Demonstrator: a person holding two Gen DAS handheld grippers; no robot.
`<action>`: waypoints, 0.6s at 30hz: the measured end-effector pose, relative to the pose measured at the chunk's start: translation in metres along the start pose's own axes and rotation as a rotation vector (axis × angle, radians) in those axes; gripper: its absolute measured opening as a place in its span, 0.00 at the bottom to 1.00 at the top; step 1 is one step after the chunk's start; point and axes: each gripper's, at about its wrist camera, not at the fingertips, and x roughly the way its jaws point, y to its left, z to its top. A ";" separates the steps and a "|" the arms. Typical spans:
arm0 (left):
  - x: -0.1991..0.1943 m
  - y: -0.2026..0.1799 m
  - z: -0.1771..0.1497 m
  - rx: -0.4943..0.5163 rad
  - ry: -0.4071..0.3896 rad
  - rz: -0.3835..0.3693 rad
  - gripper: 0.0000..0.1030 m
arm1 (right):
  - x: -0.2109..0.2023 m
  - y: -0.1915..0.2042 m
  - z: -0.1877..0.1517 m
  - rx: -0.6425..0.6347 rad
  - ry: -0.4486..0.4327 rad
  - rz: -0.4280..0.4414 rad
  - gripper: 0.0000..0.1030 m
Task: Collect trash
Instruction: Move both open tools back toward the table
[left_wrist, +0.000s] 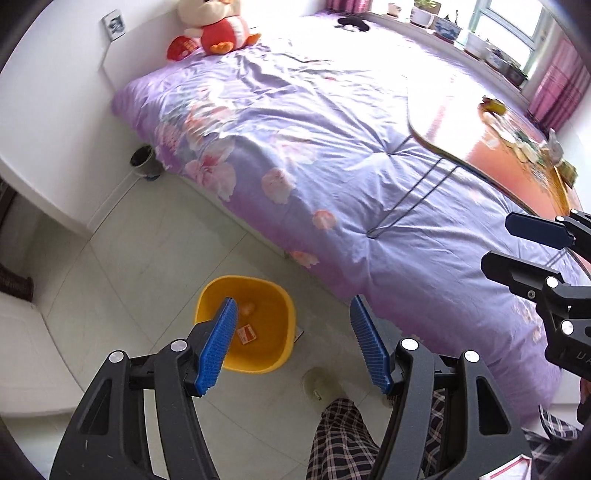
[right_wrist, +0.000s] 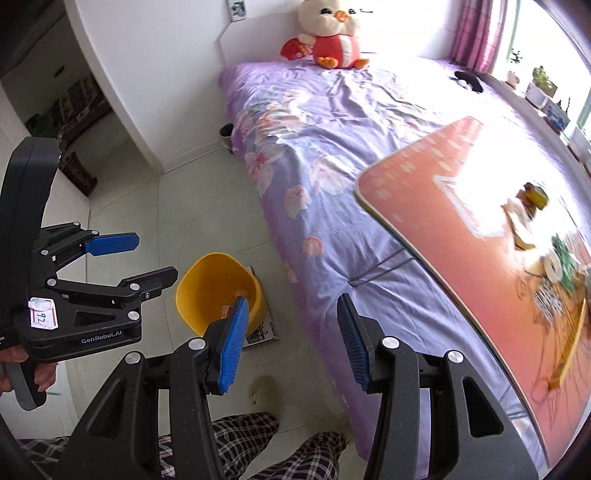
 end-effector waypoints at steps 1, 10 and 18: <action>-0.003 -0.010 0.003 0.028 -0.007 -0.015 0.62 | -0.008 -0.008 -0.005 0.026 -0.012 -0.020 0.50; -0.019 -0.089 0.024 0.264 -0.039 -0.164 0.62 | -0.070 -0.080 -0.065 0.300 -0.103 -0.216 0.50; -0.019 -0.138 0.029 0.413 -0.029 -0.249 0.62 | -0.106 -0.123 -0.119 0.513 -0.112 -0.355 0.52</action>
